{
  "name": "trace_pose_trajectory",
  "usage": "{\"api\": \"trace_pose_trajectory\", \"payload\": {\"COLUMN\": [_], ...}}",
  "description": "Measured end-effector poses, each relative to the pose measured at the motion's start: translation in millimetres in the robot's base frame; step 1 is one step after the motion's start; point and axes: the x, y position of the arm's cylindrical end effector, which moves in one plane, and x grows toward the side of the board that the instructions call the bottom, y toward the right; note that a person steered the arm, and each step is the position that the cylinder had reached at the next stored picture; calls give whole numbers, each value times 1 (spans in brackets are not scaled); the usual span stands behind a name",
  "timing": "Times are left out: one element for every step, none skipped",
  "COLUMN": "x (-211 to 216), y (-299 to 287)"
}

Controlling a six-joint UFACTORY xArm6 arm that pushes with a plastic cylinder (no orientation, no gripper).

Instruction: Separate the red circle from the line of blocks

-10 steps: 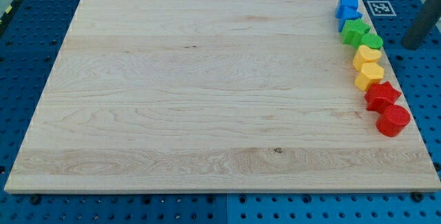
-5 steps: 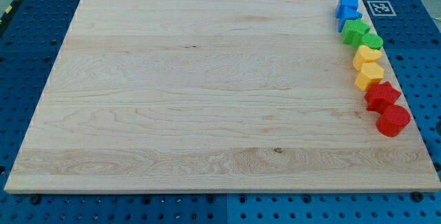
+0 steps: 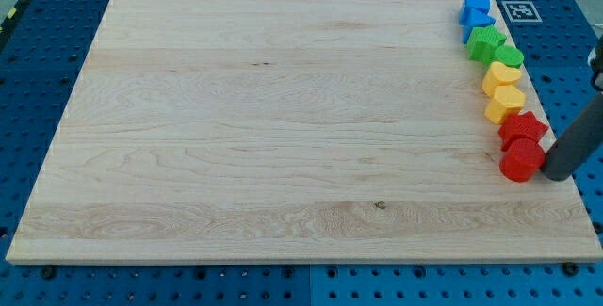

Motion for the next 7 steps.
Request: {"api": "trace_pose_trajectory", "payload": {"x": [-1,-5,-5,13,8,-6,2], "y": [12,-29,-69,-91,-107,-84,-118]}}
